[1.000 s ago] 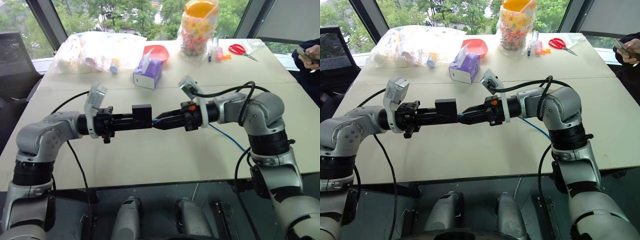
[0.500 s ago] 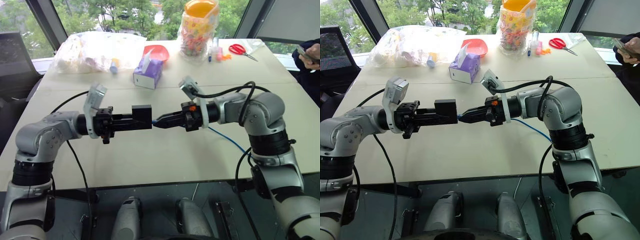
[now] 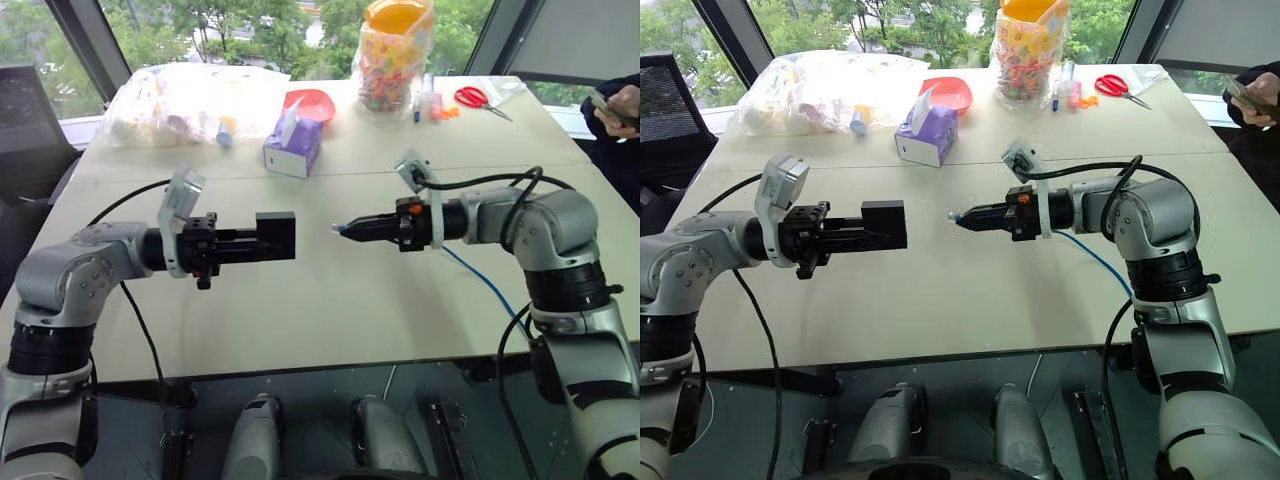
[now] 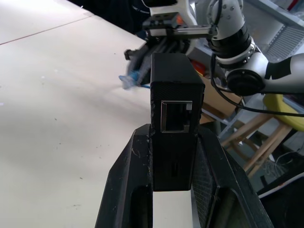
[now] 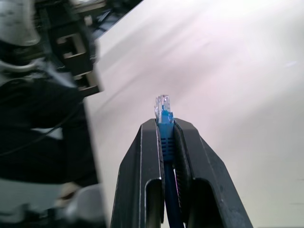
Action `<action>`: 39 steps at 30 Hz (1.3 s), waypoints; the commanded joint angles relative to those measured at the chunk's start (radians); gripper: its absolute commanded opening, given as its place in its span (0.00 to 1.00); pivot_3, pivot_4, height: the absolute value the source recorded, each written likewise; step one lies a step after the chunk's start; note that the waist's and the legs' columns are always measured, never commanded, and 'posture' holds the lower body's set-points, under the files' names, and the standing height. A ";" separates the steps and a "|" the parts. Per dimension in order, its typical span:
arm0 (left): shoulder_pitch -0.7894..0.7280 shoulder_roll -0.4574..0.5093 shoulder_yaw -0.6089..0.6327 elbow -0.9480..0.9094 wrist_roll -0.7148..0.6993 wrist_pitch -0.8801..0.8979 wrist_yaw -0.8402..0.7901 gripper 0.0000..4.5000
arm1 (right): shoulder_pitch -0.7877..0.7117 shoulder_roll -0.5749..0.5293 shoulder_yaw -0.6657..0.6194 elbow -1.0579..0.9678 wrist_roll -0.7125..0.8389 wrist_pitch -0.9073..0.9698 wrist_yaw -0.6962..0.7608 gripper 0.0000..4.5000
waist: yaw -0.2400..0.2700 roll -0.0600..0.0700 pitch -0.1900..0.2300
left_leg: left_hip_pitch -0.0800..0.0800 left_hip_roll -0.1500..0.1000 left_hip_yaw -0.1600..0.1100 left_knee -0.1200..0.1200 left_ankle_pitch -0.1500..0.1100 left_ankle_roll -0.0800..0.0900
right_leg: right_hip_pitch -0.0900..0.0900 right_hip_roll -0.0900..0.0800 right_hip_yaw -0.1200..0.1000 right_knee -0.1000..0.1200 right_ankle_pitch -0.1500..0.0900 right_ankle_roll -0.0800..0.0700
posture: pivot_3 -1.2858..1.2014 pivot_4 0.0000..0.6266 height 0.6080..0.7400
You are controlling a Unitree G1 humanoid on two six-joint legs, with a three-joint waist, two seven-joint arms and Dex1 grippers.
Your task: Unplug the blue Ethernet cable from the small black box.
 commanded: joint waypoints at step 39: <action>0.006 -0.466 -0.198 0.630 0.650 -1.050 0.323 0.41 | 0.361 0.155 -0.096 -0.355 -0.368 -0.087 -0.503 1.00 | 0.005 0.001 0.000 | -0.006 0.000 -0.001 0.003 0.000 0.001 | -0.003 0.000 0.000 0.001 0.002 0.003 | 0.52 0.24 0.96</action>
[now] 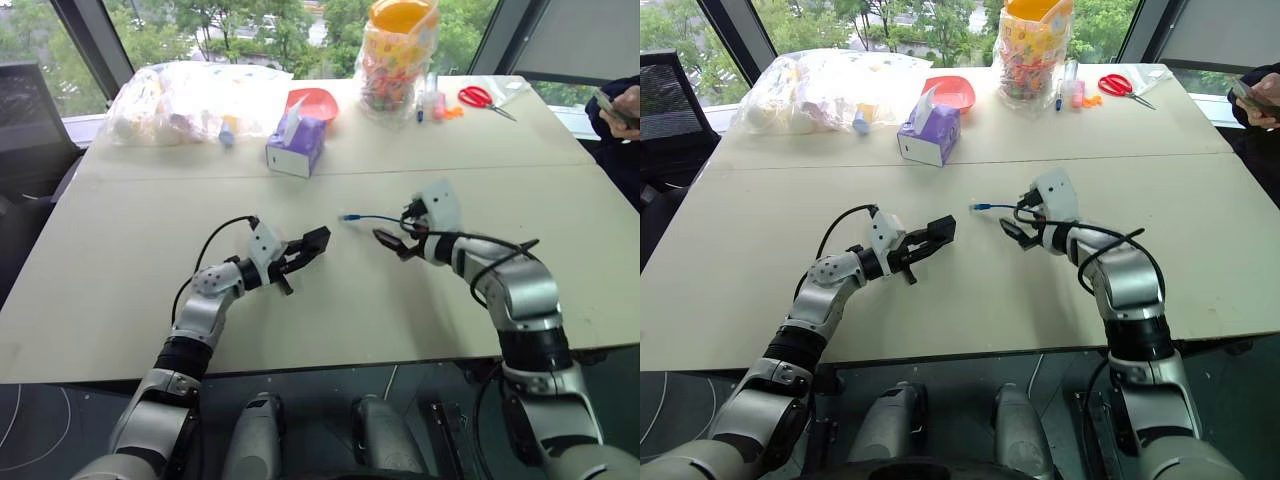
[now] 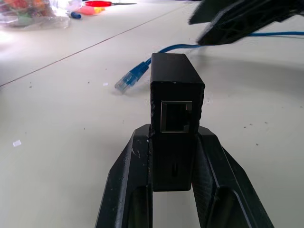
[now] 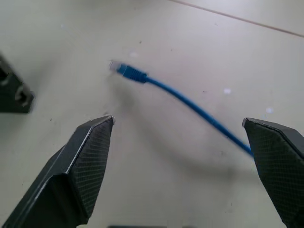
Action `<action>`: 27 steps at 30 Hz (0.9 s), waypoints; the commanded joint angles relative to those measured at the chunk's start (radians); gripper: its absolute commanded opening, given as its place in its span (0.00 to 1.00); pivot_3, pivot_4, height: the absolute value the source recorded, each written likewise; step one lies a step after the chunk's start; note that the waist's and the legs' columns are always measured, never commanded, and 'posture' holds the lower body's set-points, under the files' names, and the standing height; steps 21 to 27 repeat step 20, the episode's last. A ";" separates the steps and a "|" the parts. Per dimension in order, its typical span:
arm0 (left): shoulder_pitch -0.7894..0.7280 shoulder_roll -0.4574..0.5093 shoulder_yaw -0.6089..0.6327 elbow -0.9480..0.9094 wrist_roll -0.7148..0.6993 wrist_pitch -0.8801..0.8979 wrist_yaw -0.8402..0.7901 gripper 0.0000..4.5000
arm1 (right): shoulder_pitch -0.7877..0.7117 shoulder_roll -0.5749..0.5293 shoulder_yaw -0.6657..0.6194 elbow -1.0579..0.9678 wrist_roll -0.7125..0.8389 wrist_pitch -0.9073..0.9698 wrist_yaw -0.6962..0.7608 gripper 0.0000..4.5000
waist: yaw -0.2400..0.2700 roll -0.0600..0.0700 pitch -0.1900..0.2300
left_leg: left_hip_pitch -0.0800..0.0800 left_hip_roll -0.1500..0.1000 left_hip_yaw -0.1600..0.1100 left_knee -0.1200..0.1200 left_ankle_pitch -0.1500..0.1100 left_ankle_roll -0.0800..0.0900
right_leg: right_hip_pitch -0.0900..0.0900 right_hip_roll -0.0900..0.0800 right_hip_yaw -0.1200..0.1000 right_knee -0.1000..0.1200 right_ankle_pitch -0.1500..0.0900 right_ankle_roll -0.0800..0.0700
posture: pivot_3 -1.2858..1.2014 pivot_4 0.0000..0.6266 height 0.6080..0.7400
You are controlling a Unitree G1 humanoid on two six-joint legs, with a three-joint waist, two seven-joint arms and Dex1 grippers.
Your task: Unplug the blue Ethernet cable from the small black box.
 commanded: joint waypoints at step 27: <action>0.128 0.184 0.131 -0.368 -0.103 0.285 0.005 0.99 | 0.151 -0.245 -0.001 -0.355 0.118 0.023 0.162 1.00 | 0.001 0.000 0.000 | 0.001 0.000 -0.001 0.002 0.000 0.000 | 0.002 -0.001 0.000 -0.001 -0.001 -0.003 | 0.52 0.24 0.96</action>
